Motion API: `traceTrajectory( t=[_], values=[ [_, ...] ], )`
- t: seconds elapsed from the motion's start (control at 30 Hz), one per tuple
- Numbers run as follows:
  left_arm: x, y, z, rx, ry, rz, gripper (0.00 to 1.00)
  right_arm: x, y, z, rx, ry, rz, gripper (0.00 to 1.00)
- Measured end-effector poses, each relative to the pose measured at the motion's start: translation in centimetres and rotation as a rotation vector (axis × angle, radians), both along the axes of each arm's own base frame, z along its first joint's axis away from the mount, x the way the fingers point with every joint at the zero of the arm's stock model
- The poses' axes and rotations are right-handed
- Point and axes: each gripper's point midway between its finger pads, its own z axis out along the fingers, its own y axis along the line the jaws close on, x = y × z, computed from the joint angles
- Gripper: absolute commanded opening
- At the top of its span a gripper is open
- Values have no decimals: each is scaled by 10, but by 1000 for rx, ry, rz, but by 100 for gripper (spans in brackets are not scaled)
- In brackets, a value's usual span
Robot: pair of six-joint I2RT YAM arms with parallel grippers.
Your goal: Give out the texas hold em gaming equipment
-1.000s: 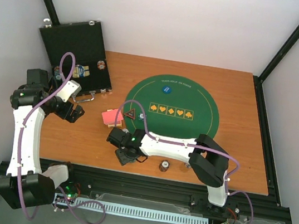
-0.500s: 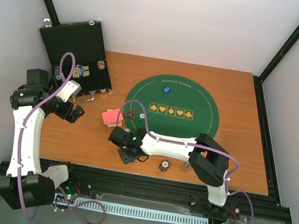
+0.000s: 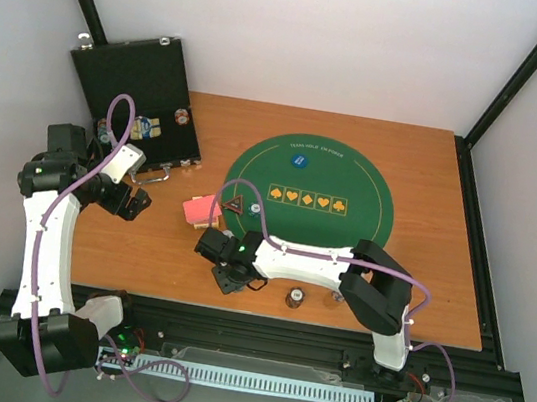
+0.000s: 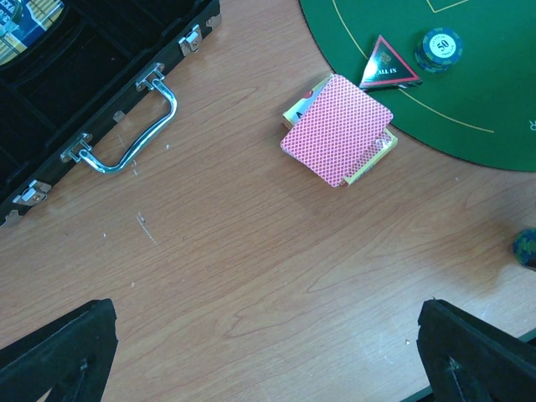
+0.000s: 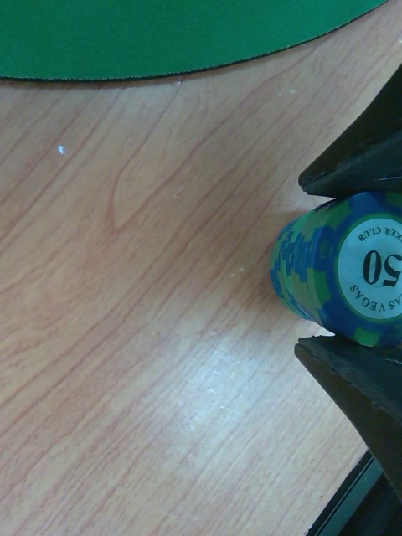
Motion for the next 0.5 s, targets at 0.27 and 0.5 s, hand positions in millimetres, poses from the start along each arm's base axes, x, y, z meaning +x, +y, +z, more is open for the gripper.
traceTrajectory(
  t=[0.27,0.5],
  values=[
    [0,0,2,2,-4,0,100,1,-8,3,-34,-3,2,29],
    [1,0,5,5,-14,0,100,22,-16,39,-2,-39,-20,29]
  ],
)
